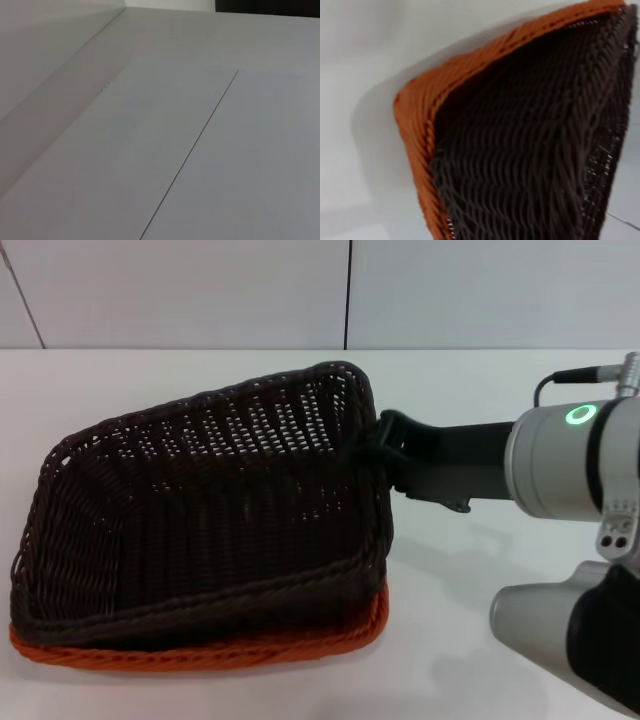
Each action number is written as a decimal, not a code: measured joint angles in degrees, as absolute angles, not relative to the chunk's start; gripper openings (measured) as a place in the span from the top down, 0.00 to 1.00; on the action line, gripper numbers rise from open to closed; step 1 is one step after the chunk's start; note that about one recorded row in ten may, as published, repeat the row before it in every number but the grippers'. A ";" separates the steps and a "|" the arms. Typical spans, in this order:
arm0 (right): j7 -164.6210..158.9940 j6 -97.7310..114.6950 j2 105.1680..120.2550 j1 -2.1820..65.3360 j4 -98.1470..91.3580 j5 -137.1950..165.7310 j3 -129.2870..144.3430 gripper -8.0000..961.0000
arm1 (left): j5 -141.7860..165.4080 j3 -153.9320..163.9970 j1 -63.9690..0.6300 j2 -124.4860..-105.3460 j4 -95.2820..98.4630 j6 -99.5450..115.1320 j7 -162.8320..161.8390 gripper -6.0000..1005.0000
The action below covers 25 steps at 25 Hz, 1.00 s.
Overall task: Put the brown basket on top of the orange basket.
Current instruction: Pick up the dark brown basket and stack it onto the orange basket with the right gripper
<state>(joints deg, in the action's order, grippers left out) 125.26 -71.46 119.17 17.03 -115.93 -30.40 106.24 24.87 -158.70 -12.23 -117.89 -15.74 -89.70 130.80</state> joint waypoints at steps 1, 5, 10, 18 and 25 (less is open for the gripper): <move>125.23 -71.15 119.16 16.48 -116.71 -30.67 106.06 0.65 | 24.87 -158.70 -12.23 -117.88 -15.86 -89.79 130.73 0.21; 124.92 -70.80 119.07 16.10 -117.63 -31.12 105.64 0.61 | 24.87 -158.73 -12.21 -117.86 -16.44 -90.14 130.20 0.21; 124.70 -70.58 119.01 16.14 -117.91 -30.72 105.61 0.59 | 24.88 -158.73 -12.25 -117.86 -16.44 -90.45 130.00 0.21; 125.48 -71.47 118.90 15.72 -118.23 -31.23 104.78 0.60 | 24.83 -158.75 -12.29 -117.94 -16.13 -90.45 129.99 0.21; 125.77 -69.38 119.06 14.43 -118.76 -31.73 104.58 0.60 | 24.71 -158.83 -12.24 -117.98 -16.12 -90.57 129.98 0.21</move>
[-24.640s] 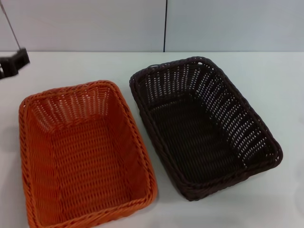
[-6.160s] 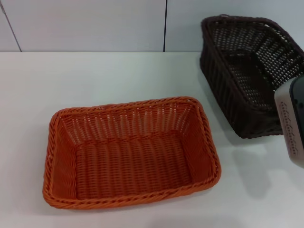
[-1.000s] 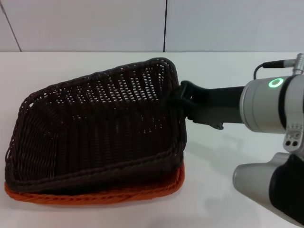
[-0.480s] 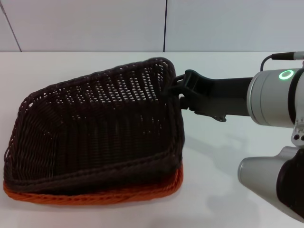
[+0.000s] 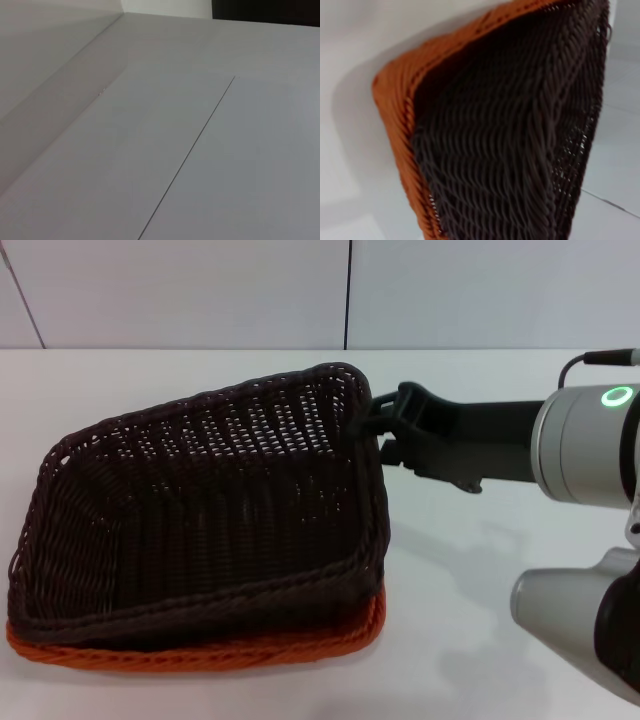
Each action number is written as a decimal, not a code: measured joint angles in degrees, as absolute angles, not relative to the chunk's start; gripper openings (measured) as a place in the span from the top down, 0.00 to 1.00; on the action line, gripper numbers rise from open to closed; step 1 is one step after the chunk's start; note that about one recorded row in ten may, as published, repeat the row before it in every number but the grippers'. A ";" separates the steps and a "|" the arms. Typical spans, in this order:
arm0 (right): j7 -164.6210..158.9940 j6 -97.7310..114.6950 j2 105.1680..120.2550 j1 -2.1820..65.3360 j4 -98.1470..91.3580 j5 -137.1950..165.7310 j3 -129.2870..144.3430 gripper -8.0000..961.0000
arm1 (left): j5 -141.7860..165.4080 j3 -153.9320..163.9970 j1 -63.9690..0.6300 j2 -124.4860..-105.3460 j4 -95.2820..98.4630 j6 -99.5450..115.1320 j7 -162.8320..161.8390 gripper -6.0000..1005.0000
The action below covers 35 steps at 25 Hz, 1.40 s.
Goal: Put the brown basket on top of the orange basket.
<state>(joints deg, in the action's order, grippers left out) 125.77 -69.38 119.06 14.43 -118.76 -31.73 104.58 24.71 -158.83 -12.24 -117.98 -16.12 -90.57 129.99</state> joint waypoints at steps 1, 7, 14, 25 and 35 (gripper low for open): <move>125.62 -68.58 119.09 14.26 -118.80 -31.66 104.63 0.60 | 24.68 -158.81 -12.23 -117.97 -16.22 -90.57 129.98 0.21; 125.19 -60.96 119.24 12.68 -118.96 -30.95 105.30 0.60 | 24.51 -158.92 -12.25 -117.95 -16.40 -90.53 129.93 0.21; 121.96 -50.04 119.27 11.40 -118.72 -30.84 105.58 0.59 | 24.46 -159.13 -12.71 -117.72 -16.59 -89.71 129.90 0.21; 111.22 -32.44 119.22 10.91 -117.47 -45.34 103.84 0.59 | 25.16 -156.98 -12.49 -117.60 -19.84 -85.78 129.90 0.21; 110.73 -6.27 118.93 12.10 -107.22 -72.55 105.11 0.59 | 31.36 -154.90 -13.91 -117.46 -26.96 -80.81 129.30 0.21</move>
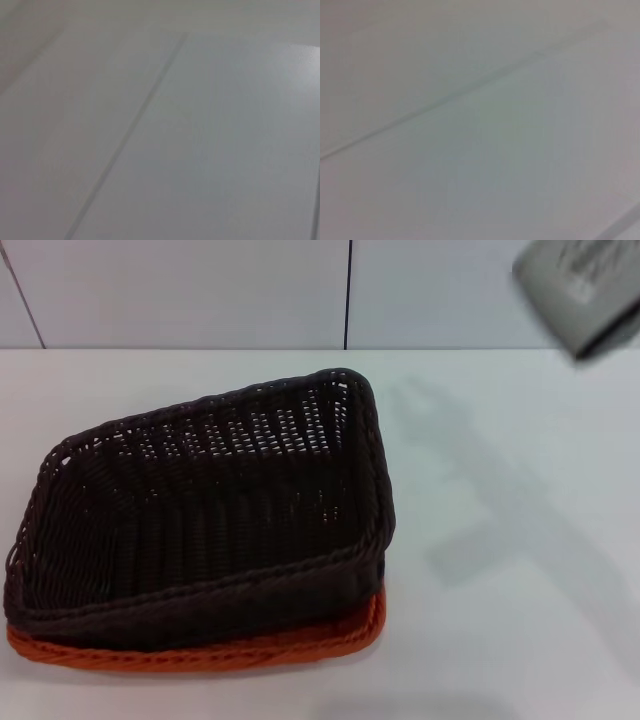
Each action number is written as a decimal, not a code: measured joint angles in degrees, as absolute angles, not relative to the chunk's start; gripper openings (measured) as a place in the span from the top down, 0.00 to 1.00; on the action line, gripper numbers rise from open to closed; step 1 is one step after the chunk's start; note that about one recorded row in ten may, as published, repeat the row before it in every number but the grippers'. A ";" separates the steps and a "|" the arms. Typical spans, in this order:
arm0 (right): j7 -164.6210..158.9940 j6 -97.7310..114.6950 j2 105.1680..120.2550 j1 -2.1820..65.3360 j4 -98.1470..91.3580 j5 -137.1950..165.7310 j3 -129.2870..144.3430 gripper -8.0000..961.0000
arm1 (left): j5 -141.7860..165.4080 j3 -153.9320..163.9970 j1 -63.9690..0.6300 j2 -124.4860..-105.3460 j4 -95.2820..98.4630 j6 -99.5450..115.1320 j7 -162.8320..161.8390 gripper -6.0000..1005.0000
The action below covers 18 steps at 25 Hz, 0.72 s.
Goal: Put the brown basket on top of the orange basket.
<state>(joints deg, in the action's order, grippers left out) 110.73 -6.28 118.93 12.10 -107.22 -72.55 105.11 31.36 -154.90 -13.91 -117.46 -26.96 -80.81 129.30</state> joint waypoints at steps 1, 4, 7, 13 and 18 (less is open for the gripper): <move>110.74 -4.75 118.84 13.08 -106.21 -76.61 104.19 0.59 | 31.36 -154.90 -13.91 -117.46 -26.96 -80.81 129.30 0.21; 110.79 -3.31 118.78 15.95 -103.34 -85.39 100.14 0.59 | 34.04 -153.75 -16.24 -117.09 -28.64 -79.19 128.96 0.21; 110.88 -3.84 118.84 17.93 -100.99 -93.18 95.93 0.59 | 35.16 -153.44 -16.34 -117.27 -30.63 -77.68 128.92 0.21; 128.18 -17.04 119.19 19.63 -91.03 -118.21 89.11 0.59 | 35.42 -153.39 -14.78 -117.42 -31.16 -75.61 128.95 0.21; 156.47 -31.76 119.25 19.94 -76.55 -154.63 89.86 0.59 | 35.42 -151.39 -12.26 -117.27 -32.35 -75.41 126.82 0.21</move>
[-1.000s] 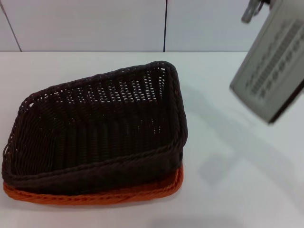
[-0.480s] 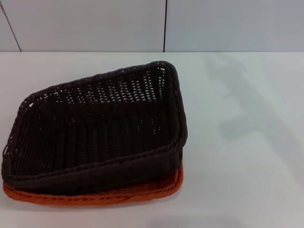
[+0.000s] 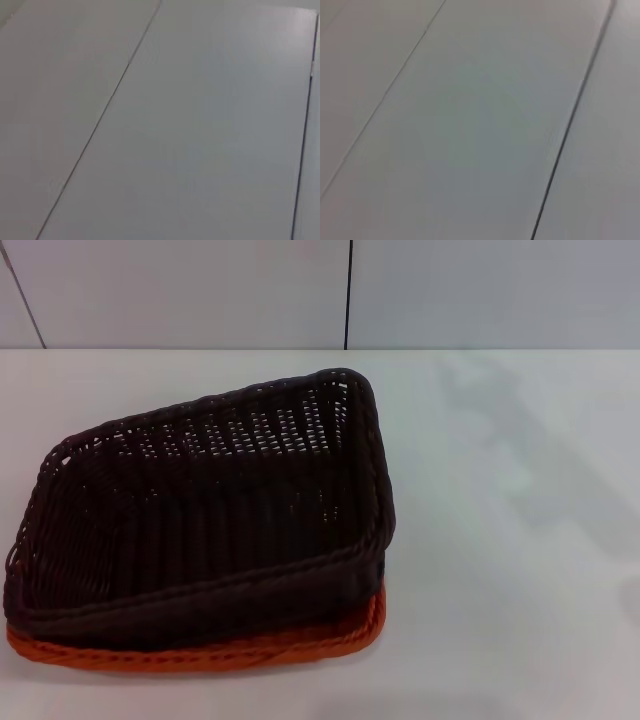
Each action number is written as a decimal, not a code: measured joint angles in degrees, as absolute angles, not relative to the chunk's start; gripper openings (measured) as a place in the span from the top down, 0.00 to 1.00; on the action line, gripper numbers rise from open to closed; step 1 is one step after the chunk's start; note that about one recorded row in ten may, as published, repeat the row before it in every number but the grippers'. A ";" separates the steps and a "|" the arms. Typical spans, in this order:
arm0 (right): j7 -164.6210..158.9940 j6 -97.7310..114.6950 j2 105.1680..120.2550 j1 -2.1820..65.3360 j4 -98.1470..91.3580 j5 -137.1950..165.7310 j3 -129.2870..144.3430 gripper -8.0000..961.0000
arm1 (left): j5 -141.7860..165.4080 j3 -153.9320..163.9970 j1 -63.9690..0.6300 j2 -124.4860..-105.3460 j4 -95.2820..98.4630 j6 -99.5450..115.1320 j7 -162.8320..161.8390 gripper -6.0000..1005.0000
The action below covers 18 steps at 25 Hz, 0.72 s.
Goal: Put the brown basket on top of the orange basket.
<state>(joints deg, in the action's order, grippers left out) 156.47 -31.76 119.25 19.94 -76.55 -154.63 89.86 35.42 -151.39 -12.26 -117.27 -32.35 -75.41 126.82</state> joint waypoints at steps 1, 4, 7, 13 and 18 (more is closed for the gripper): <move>161.44 -36.00 119.36 20.04 -72.09 -162.22 90.66 0.59 | 35.42 -150.66 -11.96 -117.12 -32.50 -75.38 126.60 0.21; 162.58 -44.02 119.50 20.58 -64.42 -166.09 91.08 0.59 | 36.39 -148.62 -11.20 -116.66 -33.04 -75.20 126.62 0.21; 162.68 -49.81 119.51 21.15 -59.20 -166.00 90.75 0.59 | 38.45 -148.43 -11.01 -116.60 -33.85 -74.43 126.76 0.21; 160.95 -59.52 119.79 21.90 -48.17 -165.08 87.93 0.59 | 41.16 -148.33 -11.22 -116.10 -34.36 -73.40 126.83 0.21; 153.00 -56.53 119.66 20.06 -48.42 -164.49 87.85 0.59 | 41.38 -148.32 -11.68 -115.45 -33.70 -73.23 126.86 0.21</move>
